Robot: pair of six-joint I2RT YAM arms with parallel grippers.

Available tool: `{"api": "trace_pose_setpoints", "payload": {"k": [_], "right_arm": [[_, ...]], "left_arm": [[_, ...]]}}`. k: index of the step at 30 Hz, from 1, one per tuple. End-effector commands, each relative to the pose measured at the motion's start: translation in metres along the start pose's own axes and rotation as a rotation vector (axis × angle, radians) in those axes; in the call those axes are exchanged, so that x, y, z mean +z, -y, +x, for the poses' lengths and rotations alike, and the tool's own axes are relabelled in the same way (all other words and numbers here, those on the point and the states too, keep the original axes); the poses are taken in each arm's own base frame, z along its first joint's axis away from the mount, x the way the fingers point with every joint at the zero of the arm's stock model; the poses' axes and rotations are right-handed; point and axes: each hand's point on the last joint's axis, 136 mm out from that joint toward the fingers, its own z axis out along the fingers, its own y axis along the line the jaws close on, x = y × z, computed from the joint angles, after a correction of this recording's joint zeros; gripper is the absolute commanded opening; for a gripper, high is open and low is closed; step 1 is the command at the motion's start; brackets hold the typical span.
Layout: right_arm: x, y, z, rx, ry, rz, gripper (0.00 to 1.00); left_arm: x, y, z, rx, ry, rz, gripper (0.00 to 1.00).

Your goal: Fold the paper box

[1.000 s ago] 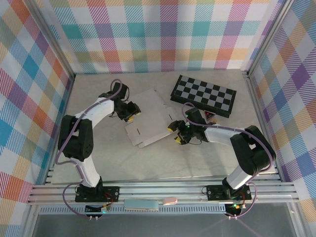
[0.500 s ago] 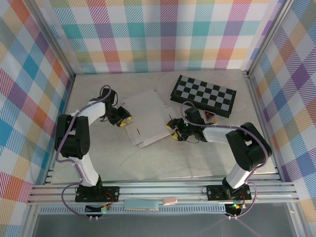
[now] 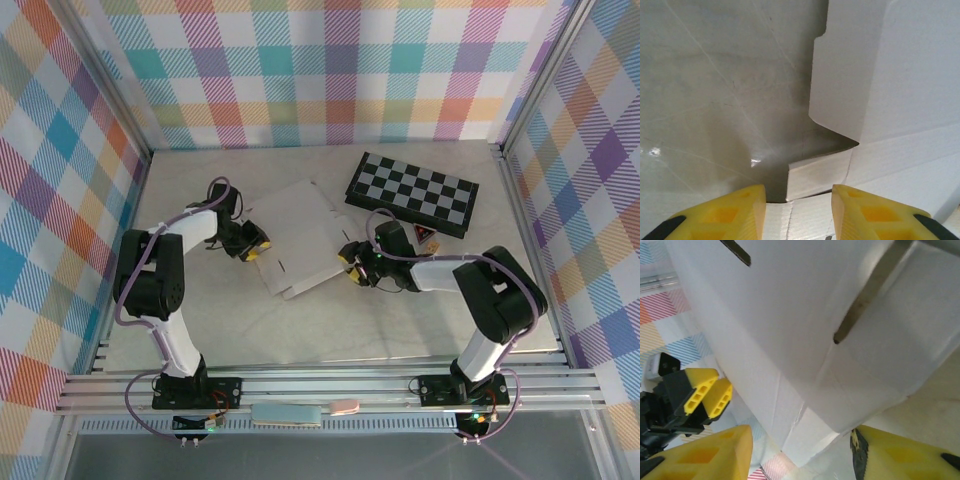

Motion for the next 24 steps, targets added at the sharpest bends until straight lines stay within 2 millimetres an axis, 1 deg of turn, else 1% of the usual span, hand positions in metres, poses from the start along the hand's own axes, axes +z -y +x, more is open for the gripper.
{"api": "trace_pose_setpoints", "payload": {"k": [1, 5, 6, 8, 9, 10, 12, 15, 18, 20, 22, 24], "right_arm": [[0.008, -0.012, -0.004, -0.041, 0.018, -0.073, 0.51], [0.014, -0.019, -0.008, -0.053, 0.024, -0.123, 0.49], [0.016, -0.017, -0.008, -0.048, 0.022, -0.119, 0.48], [0.02, -0.02, -0.008, -0.06, 0.022, -0.137, 0.47], [0.022, -0.019, -0.008, -0.061, 0.021, -0.134, 0.45], [0.025, -0.019, -0.009, -0.061, 0.02, -0.135, 0.42], [0.028, -0.02, -0.01, -0.054, 0.022, -0.143, 0.33], [0.025, -0.03, -0.012, -0.053, 0.04, -0.153, 0.18], [0.015, -0.048, -0.014, -0.047, 0.065, -0.154, 0.06], [0.007, -0.065, -0.015, -0.032, 0.081, -0.163, 0.0], [0.0, -0.08, -0.017, -0.004, 0.093, -0.163, 0.0], [-0.008, -0.099, -0.019, 0.014, 0.106, -0.173, 0.0]], "left_arm": [[0.011, -0.001, 0.011, 0.01, -0.047, 0.0, 0.39], [0.014, -0.001, 0.013, 0.013, -0.058, 0.001, 0.39], [0.014, 0.0, 0.014, 0.014, -0.059, 0.003, 0.39], [0.014, 0.001, 0.013, 0.017, -0.058, 0.005, 0.39], [0.013, 0.001, 0.013, 0.016, -0.058, 0.005, 0.39], [0.013, 0.002, 0.013, 0.018, -0.058, 0.005, 0.39], [0.012, 0.003, 0.012, 0.021, -0.056, 0.002, 0.39], [0.002, 0.008, 0.009, 0.033, -0.028, 0.007, 0.41], [-0.024, 0.019, 0.002, 0.068, 0.051, -0.002, 0.47], [-0.052, 0.033, -0.002, 0.12, 0.131, -0.012, 0.49], [-0.083, 0.053, -0.005, 0.203, 0.229, -0.013, 0.51], [-0.109, 0.076, -0.001, 0.316, 0.324, -0.014, 0.51]]}}
